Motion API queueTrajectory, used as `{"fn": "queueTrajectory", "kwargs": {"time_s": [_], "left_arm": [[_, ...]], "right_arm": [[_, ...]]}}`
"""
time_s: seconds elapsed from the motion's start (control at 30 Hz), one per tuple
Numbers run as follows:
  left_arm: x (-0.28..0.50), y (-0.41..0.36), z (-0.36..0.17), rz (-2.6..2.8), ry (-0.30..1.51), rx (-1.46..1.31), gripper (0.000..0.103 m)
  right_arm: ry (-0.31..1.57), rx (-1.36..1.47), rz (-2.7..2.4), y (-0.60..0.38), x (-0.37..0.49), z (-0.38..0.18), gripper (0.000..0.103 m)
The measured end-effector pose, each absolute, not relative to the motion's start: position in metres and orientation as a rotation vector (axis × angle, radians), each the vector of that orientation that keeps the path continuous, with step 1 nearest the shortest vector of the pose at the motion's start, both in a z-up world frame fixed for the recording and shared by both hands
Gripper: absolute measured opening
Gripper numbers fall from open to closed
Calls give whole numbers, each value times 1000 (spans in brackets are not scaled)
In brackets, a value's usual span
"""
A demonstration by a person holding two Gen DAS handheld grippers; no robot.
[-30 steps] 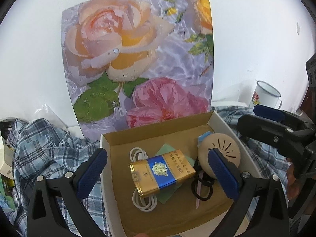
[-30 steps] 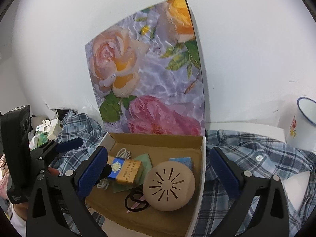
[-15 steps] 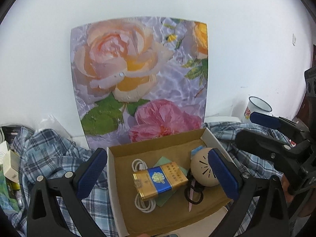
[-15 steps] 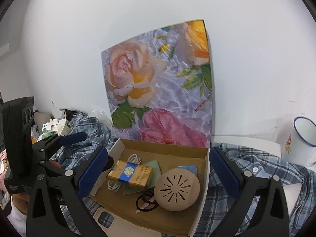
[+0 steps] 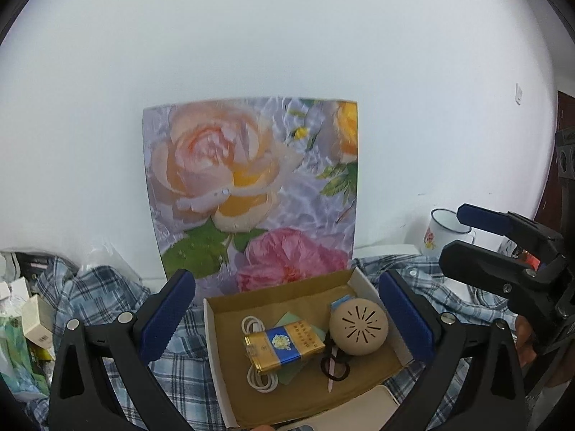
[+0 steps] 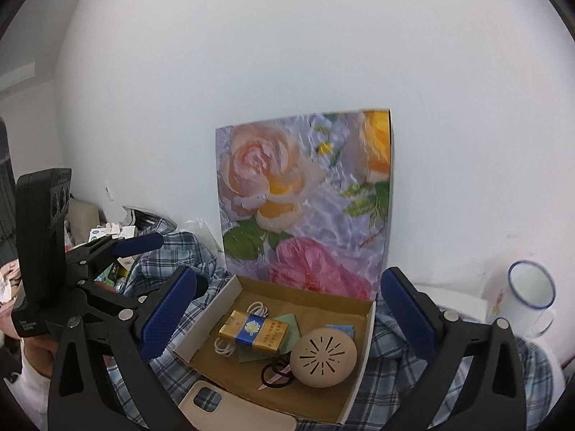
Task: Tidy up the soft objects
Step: 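Withdraw both open tools from the box toward the beige phone case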
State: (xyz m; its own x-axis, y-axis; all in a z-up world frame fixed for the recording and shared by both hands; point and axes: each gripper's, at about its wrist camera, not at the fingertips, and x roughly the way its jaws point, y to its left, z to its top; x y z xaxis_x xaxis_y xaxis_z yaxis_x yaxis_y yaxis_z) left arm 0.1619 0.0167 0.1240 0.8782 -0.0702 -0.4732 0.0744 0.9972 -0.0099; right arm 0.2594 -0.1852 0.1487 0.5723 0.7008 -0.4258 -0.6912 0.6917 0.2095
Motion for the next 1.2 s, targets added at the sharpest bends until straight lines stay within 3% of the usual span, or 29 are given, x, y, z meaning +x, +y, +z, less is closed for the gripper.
{"fn": "queueTrajectory", "kwargs": {"time_s": [0.83,1.2], "left_arm": [[100,21,187,-111,400,-37,103],[86,14,154,-105,467,-14,103]], "right_arm": [[350,-17,835,-203,201,224,102],[414,-42,898,-222,167,182,102]]}}
